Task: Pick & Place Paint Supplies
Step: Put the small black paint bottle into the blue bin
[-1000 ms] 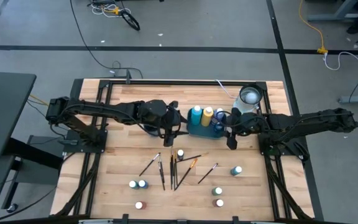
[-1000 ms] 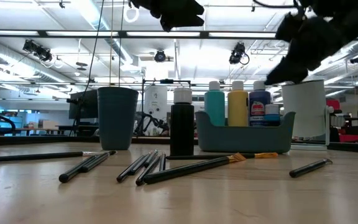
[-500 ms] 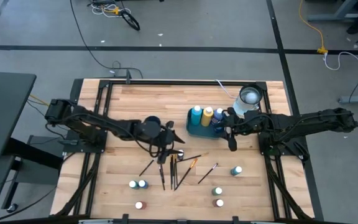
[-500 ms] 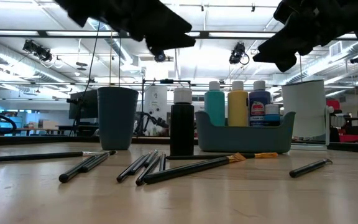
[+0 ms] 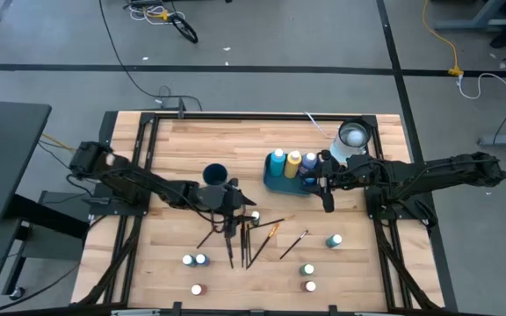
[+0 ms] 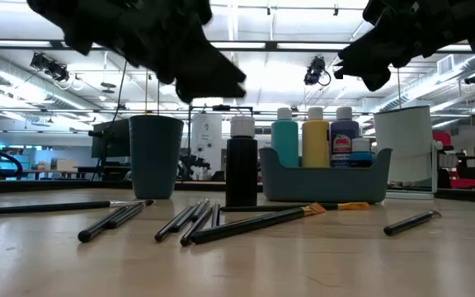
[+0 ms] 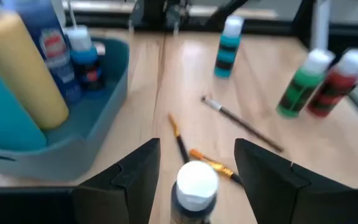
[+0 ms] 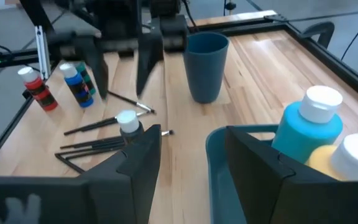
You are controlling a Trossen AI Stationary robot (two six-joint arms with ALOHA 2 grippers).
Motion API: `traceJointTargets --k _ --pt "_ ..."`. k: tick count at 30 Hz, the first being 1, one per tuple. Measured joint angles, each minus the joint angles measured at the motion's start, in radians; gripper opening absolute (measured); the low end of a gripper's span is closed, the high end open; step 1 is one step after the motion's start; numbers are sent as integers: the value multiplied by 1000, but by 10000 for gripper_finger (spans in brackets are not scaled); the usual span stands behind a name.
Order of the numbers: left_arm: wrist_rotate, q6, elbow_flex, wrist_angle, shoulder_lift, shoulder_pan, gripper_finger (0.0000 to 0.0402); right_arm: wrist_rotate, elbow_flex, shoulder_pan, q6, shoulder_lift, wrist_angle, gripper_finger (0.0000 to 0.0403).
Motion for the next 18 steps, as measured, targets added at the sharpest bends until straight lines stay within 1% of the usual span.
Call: traceJointTargets --k 4,13,18 --pt "-7 3 0 9 51 2 217 0 0 0 0 0 2 178" --pt "31 -8 1 17 51 2 217 0 0 0 -5 0 2 178" --pt "31 -8 1 33 51 2 217 0 0 0 -6 0 2 178"
